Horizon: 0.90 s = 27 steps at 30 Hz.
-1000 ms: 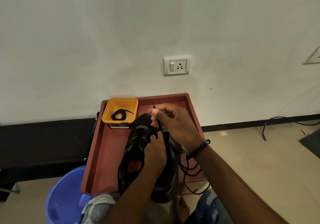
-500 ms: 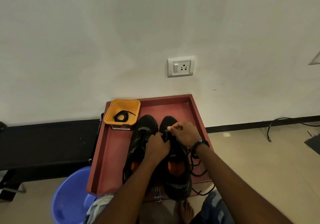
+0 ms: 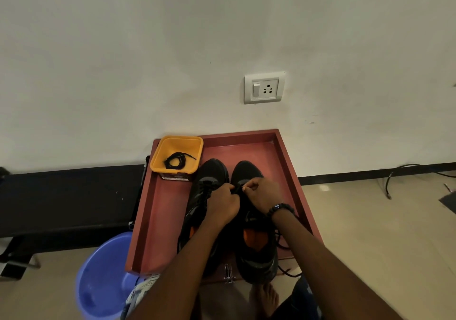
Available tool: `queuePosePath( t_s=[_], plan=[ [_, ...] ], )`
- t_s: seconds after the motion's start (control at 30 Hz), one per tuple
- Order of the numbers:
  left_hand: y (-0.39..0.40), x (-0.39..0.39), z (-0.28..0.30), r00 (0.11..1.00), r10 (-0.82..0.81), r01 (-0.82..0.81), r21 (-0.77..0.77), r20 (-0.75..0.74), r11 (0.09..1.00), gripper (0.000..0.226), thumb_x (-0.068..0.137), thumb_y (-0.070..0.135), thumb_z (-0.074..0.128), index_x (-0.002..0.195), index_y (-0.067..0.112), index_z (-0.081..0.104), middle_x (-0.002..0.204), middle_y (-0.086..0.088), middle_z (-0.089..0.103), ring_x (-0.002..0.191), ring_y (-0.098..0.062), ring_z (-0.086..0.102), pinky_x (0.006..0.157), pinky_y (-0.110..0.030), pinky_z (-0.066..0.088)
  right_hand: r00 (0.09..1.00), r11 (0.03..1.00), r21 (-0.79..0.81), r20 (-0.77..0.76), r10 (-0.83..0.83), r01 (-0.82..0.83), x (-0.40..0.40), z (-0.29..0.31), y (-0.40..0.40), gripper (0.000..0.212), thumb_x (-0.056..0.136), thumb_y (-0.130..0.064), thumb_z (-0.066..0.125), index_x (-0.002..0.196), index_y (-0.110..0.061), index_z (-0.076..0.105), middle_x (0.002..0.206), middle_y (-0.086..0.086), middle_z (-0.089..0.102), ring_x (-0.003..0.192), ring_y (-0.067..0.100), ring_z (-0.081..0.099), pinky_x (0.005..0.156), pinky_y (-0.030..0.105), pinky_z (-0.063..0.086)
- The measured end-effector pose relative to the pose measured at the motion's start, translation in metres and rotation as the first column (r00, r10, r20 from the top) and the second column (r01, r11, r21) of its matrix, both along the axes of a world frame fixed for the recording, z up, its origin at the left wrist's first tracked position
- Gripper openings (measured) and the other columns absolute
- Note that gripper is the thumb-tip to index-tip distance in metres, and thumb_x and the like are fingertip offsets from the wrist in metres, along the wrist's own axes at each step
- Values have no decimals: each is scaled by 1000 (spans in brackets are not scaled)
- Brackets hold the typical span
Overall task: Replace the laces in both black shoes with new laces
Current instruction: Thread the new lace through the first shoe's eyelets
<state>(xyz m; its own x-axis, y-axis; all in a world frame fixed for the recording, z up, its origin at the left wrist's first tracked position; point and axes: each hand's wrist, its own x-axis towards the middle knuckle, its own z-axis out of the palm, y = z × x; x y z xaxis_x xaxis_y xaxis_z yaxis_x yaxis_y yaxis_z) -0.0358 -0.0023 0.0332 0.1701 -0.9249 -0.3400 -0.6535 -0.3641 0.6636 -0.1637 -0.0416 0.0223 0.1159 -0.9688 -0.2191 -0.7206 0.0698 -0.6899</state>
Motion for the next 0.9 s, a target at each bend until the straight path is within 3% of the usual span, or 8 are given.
queuePosePath(
  t_s=[0.17,0.23,0.37,0.43,0.63,0.7,0.77,0.9],
  plan=[
    [0,5,-3,999,3,-3,9,-38,1000,45,95,13,47,140,17,51,112,-9,68,86,-22,66,82,-38,54,994,996,-34,-78,76,-79,3,0,2,14,96,-19,57,93,-13,69,92,4,69,84,16,63,80,29,55],
    [1,8,-3,999,11,-11,5,-42,1000,45,95,12,46,139,18,52,118,-8,66,93,-22,66,85,-38,54,991,994,-56,-98,91,-97,6,0,3,14,97,-20,57,96,-14,70,94,3,70,84,15,63,76,25,52],
    [3,12,-3,999,13,-13,-6,-43,1000,45,95,7,45,136,21,55,106,1,62,80,-12,62,61,-25,44,994,993,-83,-76,73,-79,8,-2,6,16,97,-22,58,96,-17,72,93,0,71,82,11,62,71,21,49],
    [3,13,-4,999,9,-10,-20,-48,1000,44,95,7,46,134,23,57,101,4,62,76,-10,62,57,-22,41,996,994,-84,-55,72,-77,7,-5,7,16,97,-23,58,97,-18,73,94,-1,71,82,10,62,71,20,50],
    [3,12,-8,998,2,-4,-34,-62,999,42,95,8,47,131,25,60,96,6,67,76,-12,66,60,-23,50,984,990,-75,-145,107,-119,10,-7,4,22,99,-22,52,96,-13,71,89,3,68,75,12,60,62,16,44],
    [3,13,-8,998,0,-3,-37,-64,999,41,96,7,47,130,24,60,93,6,66,77,-14,67,62,-26,52,979,989,-67,-163,119,-131,12,-6,4,22,99,-22,51,96,-13,70,88,3,67,76,14,61,68,22,50],
    [3,14,-7,998,8,-11,-39,-66,999,39,96,7,48,129,23,61,91,7,64,78,-16,66,65,-28,52,982,990,-44,-143,125,-132,12,-8,3,20,99,-22,52,98,-15,71,91,2,68,80,16,63,73,25,53],
    [2,12,-8,998,22,-24,-32,-66,999,38,95,10,51,128,25,61,93,7,66,78,-15,67,69,-33,54,999,999,14,-16,44,-44,5,-14,1,19,97,-20,56,93,-20,74,94,-2,71,80,11,63,62,17,46]
  ],
)
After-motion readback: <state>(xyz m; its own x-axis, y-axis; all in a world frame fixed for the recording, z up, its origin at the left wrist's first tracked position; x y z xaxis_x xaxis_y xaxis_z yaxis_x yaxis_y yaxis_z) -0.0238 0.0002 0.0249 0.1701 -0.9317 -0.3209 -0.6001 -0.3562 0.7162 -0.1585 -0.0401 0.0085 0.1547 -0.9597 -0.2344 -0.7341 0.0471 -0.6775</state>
